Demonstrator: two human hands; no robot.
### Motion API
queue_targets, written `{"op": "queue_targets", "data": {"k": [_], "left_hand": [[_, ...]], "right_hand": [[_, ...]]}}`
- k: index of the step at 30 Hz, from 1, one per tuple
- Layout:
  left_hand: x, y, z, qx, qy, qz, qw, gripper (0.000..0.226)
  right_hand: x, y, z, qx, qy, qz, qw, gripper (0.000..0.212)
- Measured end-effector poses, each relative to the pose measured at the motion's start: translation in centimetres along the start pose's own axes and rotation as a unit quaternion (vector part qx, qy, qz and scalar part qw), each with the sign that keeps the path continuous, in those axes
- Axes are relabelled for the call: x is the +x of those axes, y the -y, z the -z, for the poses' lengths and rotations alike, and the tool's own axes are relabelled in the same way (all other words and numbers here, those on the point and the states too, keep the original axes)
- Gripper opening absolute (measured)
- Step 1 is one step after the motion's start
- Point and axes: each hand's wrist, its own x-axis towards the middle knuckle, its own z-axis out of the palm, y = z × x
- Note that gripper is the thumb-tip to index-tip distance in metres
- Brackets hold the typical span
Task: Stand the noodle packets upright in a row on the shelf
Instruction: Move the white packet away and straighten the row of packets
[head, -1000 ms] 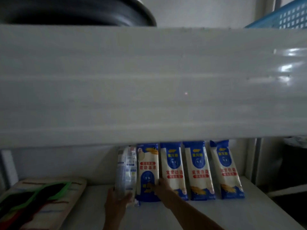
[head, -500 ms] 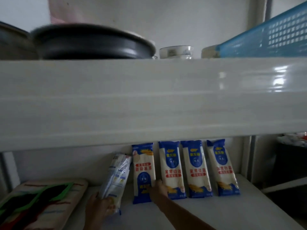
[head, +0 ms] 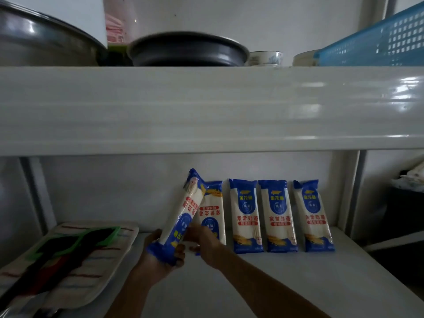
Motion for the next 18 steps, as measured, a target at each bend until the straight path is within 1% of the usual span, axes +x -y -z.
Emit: {"op": "queue_targets", "data": {"k": [1,2,4,5,6,7,8,10,11,12,13,14,15,16,17,18], "left_hand": [[0.9,0.3,0.8,-0.005,0.064,-0.035,0.997,0.064],[1.0,0.5,1.3,-0.008,0.109,-0.039,0.993,0.071],[0.2,0.3,0.7,-0.001,0.169,0.007,0.986,0.066],[0.0,-0.4,-0.2,-0.013,0.157,0.056,0.986,0.061],[-0.1,-0.5,-0.5,-0.023,0.154,0.086,0.984,0.057],[0.1,-0.3,-0.4,-0.018,0.130,0.081,0.988,0.054],[0.2,-0.4,-0.4,-0.018,0.100,0.073,0.992,0.055],[0.0,-0.8,-0.8,0.016,0.063,0.088,0.994,0.057],[-0.3,-1.1,-1.0,0.042,0.058,0.085,0.994,0.054],[-0.6,-1.3,-1.6,0.080,0.060,0.071,0.992,0.044],[-0.7,-1.5,-1.5,0.140,0.044,0.046,0.988,0.035],[-0.7,-1.8,-1.4,0.189,0.051,0.024,0.980,0.032],[-0.6,-1.8,-1.3,0.216,0.066,0.009,0.974,0.041],[-0.4,-1.7,-1.2,0.229,0.069,-0.004,0.971,0.057],[-0.4,-1.5,-1.0,0.238,0.060,-0.021,0.969,0.072],[-0.3,-1.4,-0.8,0.240,0.025,-0.048,0.969,0.081]], "right_hand": [[-0.1,0.4,0.1,0.057,0.030,-0.003,0.998,0.012],[0.0,0.7,0.5,0.090,0.054,-0.005,0.994,0.008],[0.3,1.2,1.4,0.107,0.084,0.009,0.991,0.002],[0.3,1.5,1.7,0.112,0.095,0.018,0.989,0.009],[0.2,1.8,1.9,0.120,0.102,0.025,0.987,0.018],[0.4,1.8,2.2,0.124,0.102,0.031,0.987,0.024],[0.5,1.7,2.5,0.120,0.086,0.041,0.988,0.026],[0.5,1.4,2.7,0.113,0.038,0.064,0.991,0.026],[0.6,1.3,2.9,0.112,0.013,0.068,0.991,0.032],[0.9,1.2,3.2,0.114,-0.006,0.072,0.991,0.041],[1.1,1.1,3.4,0.112,-0.021,0.076,0.991,0.050],[1.2,1.1,3.4,0.108,-0.030,0.082,0.990,0.058],[1.2,1.0,3.5,0.105,-0.038,0.087,0.990,0.063],[1.2,0.9,3.5,0.108,-0.048,0.091,0.989,0.065],[1.1,1.0,3.3,0.113,-0.057,0.095,0.987,0.065],[1.2,1.1,3.2,0.120,-0.064,0.103,0.985,0.062]]}}
